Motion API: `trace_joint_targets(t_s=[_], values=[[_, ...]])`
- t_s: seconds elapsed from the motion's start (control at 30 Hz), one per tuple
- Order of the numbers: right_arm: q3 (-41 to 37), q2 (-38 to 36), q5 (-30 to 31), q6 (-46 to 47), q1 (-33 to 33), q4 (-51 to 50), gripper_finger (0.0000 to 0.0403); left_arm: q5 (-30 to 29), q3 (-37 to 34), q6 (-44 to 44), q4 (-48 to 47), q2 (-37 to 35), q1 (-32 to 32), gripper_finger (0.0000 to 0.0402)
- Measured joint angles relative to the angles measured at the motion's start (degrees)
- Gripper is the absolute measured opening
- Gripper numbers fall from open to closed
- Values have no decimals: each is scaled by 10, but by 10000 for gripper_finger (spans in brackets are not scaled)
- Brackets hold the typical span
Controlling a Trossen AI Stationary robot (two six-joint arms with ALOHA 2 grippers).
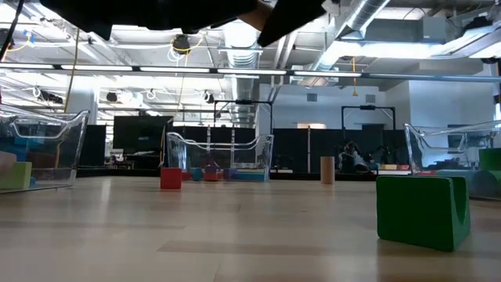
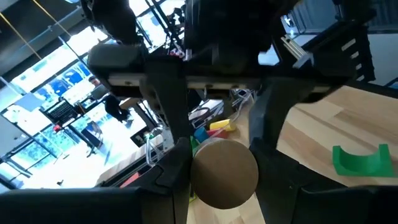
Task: Sort blocks by size
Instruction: Put the brown cylindrical block into the right transparent bin
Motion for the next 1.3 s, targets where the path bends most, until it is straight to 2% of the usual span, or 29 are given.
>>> trace_joint_targets(t_s=[0.4, 0.8, 1.03, 1.3], values=[[0, 7, 20, 8, 0, -1, 157, 0, 0, -1, -8, 0, 0, 132], [1, 7, 19, 39, 1, -30, 159, -3, 1, -3, -13, 0, 0, 143], [0, 7, 15, 156, 6, -131, 160, -3, 0, -3, -9, 0, 0, 166], [0, 7, 0, 354, 32, -323, 156, -4, 0, -11, -7, 0, 0, 175]])
